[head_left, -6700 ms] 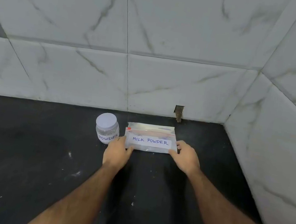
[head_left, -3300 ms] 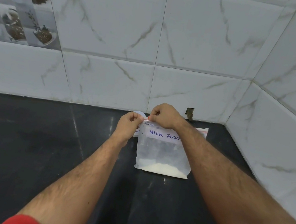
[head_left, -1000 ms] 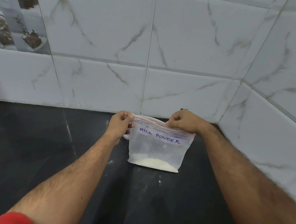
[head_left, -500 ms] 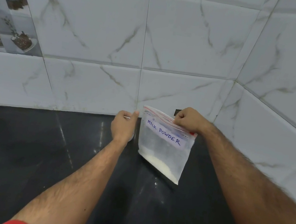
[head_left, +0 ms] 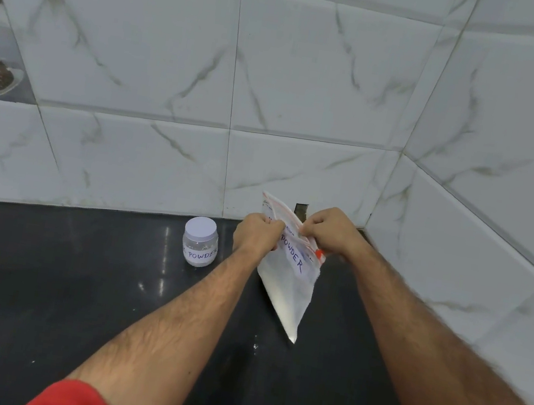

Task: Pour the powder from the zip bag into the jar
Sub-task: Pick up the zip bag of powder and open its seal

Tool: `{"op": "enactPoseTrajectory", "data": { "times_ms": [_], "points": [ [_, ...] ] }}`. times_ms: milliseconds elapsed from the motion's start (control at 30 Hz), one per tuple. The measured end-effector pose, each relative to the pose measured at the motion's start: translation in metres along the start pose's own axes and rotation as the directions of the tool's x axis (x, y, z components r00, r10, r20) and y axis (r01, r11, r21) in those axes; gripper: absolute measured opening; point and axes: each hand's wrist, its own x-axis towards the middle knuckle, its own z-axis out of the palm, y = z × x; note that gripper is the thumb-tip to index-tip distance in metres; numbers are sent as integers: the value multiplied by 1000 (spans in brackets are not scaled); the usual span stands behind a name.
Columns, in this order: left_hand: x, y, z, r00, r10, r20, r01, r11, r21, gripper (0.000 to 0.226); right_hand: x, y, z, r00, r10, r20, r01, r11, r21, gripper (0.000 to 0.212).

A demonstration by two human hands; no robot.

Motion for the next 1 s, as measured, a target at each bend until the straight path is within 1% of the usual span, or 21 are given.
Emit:
{"op": "enactPoseTrajectory", "data": {
  "times_ms": [67, 133, 200, 267, 367, 467, 567, 667, 767, 833, 933, 1000],
  "points": [
    [5, 3, 4, 1000, 3, -3, -3, 1000, 9, 22, 6, 5, -2, 999, 22, -42, -21, 1000, 17, 27],
    [12, 7, 4, 1000, 9, -25, -9, 1000, 21, 21, 15, 10, -3, 992, 51, -117, -51, 999, 3, 23],
    [20, 12, 2, 997, 31, -64, -26, 997, 68, 22, 25, 17, -6, 970, 103, -220, -110, 994, -22, 20],
    [31, 15, 0, 994, 52, -99, -40, 991, 124, 26, 35, 23, -11, 947, 167, -274, -169, 985, 16, 20],
    [45, 18, 2, 991, 61, -123, -41, 986, 160, 29, 53, 29, -14, 950, 188, -251, -167, 981, 101, 19],
    [56, 26, 10, 992, 71, -108, -53, 986, 156, 17, 73, 30, -14, 959, 177, -223, -137, 973, 184, 19],
    [70, 39, 21, 989, 100, -106, -82, 984, 160, 21, 93, 29, -15, 954, 171, -247, -116, 968, 224, 18],
    [89, 53, 32, 989, 106, -101, -89, 982, 166, 19, 112, 32, -19, 947, 189, -260, -112, 952, 284, 17],
    [113, 64, 45, 990, 108, -88, -89, 975, 204, 21, 135, 41, -23, 939, 241, -245, -137, 916, 376, 24],
    [128, 68, 57, 993, 102, -63, -87, 974, 211, 22, 149, 51, -25, 934, 277, -226, -161, 890, 427, 21],
    [142, 65, 77, 997, 81, -6, -78, 974, 211, 39, 161, 65, -28, 918, 354, -179, -238, 853, 464, 18],
    [144, 54, 86, 998, 59, 16, -61, 975, 213, 41, 165, 78, -30, 912, 387, -135, -282, 831, 479, 18]
  ]
}}
